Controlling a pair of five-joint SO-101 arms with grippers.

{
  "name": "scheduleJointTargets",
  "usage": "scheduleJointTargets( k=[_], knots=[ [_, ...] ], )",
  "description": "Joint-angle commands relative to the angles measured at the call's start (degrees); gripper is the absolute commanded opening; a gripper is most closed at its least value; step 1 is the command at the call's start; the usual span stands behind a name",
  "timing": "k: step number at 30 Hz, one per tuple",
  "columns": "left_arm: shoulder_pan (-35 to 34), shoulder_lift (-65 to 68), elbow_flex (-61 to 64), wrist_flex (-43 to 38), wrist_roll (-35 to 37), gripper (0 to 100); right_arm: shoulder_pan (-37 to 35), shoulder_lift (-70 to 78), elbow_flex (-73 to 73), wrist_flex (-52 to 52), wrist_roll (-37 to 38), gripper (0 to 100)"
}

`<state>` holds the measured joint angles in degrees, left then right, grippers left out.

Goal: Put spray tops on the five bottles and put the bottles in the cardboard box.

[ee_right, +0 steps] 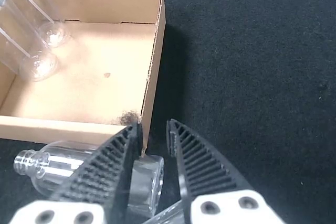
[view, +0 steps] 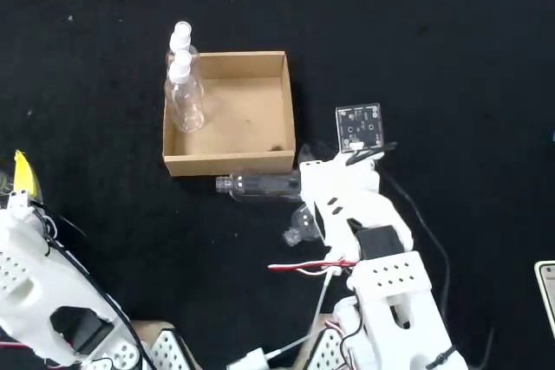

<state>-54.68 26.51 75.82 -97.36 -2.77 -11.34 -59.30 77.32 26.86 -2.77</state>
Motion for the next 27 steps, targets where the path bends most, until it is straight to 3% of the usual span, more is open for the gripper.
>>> scheduleJointTargets(
  k=[1, 6, 13, 20, 27],
  knots=[
    [0.4, -7.3, 0.9, -1.7, -0.2, 36, 1.1, -0.5, -0.4, -1.8, 0.4, 5.7],
    [2.8, -15.1, 6.3, -1.3, -0.4, 36, 1.1, -0.2, -0.2, -2.9, 0.4, 5.7],
    [3.2, -15.6, 6.5, -1.2, -0.5, 36, 1.1, -0.5, 0.3, -2.8, 0.4, 5.7],
    [1.8, -15.7, 3.4, 9.7, -0.4, 36, 1.1, -0.5, 0.3, -2.8, 0.4, 5.7],
    [1.4, -16.2, 2.9, 9.8, -0.5, 36, 1.1, -0.5, 0.3, -2.9, 0.4, 5.7]
  ],
)
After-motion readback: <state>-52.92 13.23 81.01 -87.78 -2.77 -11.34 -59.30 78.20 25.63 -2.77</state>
